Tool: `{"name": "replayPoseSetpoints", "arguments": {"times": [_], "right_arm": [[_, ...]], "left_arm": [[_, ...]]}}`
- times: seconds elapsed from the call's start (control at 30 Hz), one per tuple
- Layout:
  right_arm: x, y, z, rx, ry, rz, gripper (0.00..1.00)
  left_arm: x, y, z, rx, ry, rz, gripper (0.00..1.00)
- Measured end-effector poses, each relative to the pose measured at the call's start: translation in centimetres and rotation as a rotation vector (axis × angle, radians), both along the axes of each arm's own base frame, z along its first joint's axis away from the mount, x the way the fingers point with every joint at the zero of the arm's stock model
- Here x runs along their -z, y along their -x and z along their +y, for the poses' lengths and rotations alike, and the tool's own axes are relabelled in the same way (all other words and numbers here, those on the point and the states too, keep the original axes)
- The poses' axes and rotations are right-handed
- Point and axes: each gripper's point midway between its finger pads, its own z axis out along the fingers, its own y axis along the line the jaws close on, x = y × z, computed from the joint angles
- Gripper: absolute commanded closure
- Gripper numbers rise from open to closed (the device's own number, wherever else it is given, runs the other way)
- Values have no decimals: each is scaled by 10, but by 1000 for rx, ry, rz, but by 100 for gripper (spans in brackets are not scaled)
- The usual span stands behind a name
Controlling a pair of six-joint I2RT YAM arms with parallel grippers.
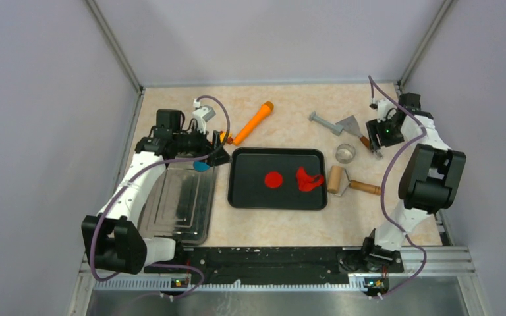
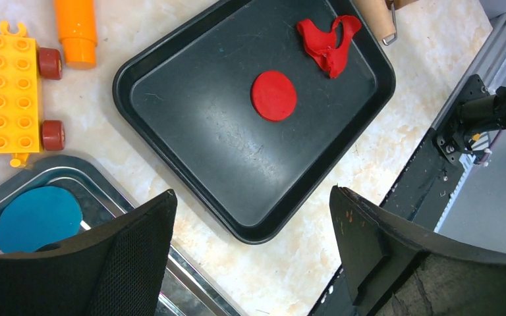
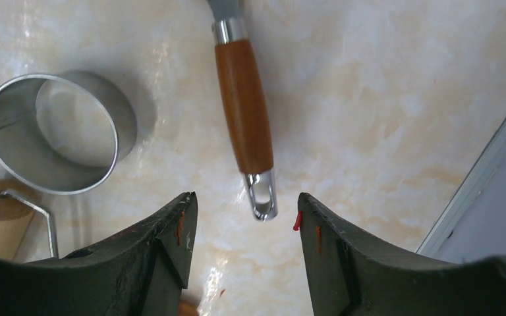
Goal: Roll out the dumpling wrappers from the dough
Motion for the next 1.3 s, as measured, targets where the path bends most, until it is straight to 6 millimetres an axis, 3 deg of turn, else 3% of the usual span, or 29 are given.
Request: {"name": "replayPoseSetpoints", "arguments": {"times": [0.23,0.43,0.53,0.7,0.87,1.0,1.13,1.23,1.3], "right_arm": [[18,-35,-5,-41,-13,3,47],[46,-36,1,-77,-29,57,55],[57,-36,6,-102,-27,85,67],[56,-40,10,-121,-12,79,99],[52,-37,2,-108,38,65,100],[28,-16,2,-98,67,39,100],[-35,-6,8,-99,86,-102,100],[-83,-1,19,-108,85,-224,100],[-103,6,30,-127,69,-270,100]], "left_arm": [[-1,3,-1,8,3,2,11],[-4,6,1,9,-1,-9,12],[-4,6,3,10,-8,-18,12],[-5,5,5,6,-15,-30,17],[-1,3,6,-5,-55,-40,17],[4,4,-4,33,-113,-52,17],[0,2,-26,91,-161,-82,15],[-12,0,-50,138,-177,-121,13],[-25,-1,-66,161,-157,-137,13]]}}
